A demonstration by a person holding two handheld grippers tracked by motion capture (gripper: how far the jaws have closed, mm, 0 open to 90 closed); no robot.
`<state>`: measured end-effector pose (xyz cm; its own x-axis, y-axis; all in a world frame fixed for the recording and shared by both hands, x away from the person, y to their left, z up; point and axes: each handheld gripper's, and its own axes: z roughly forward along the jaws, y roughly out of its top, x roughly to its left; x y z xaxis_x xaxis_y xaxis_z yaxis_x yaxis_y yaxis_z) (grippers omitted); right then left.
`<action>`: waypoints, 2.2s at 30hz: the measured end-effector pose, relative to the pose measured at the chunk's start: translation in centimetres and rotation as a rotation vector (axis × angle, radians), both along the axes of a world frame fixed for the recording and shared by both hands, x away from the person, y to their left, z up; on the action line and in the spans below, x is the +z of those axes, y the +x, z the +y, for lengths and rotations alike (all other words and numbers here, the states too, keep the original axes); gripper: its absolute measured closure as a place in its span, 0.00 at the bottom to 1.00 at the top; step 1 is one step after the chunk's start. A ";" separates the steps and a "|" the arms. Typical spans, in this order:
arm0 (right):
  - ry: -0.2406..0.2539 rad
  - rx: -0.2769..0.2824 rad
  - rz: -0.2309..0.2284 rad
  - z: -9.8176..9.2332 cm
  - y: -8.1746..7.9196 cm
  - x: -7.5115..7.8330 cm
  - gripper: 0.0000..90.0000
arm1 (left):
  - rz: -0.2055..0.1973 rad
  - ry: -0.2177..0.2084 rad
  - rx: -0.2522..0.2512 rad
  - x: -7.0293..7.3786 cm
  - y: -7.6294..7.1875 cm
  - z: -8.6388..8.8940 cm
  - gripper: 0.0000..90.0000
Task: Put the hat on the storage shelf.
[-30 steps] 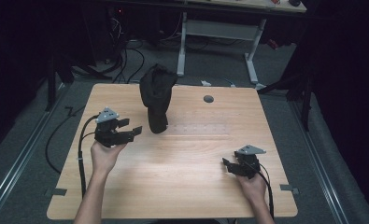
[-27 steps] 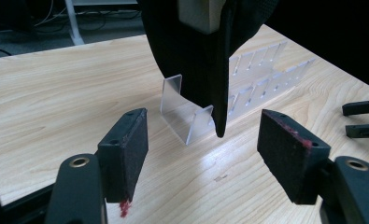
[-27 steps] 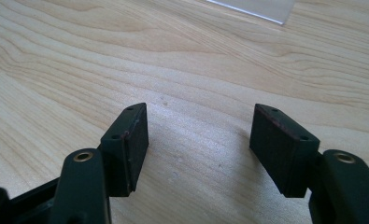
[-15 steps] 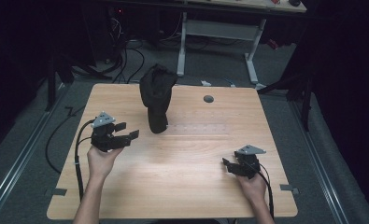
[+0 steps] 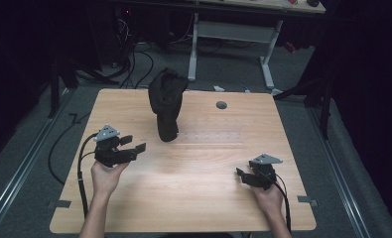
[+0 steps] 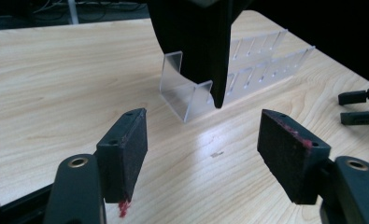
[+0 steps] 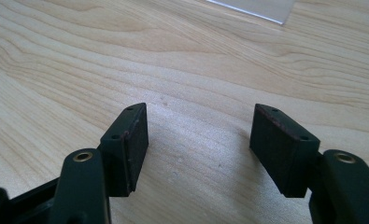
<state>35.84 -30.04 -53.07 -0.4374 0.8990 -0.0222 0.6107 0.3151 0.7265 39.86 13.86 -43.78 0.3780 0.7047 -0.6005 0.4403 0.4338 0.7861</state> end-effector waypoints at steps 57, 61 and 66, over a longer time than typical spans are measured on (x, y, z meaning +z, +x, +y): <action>0.000 -0.003 0.000 0.0 0.0 0.0 0.41 | 0.052 0.230 0.081 -9.4 -2.1 -3.0 0.37; 0.000 -0.003 0.000 0.0 0.0 0.0 0.41 | 0.066 0.269 0.101 -10.6 -1.9 -3.3 0.37; -0.001 -0.002 0.000 0.0 0.0 0.0 0.41 | 0.066 0.283 0.111 -10.9 -2.0 -3.4 0.35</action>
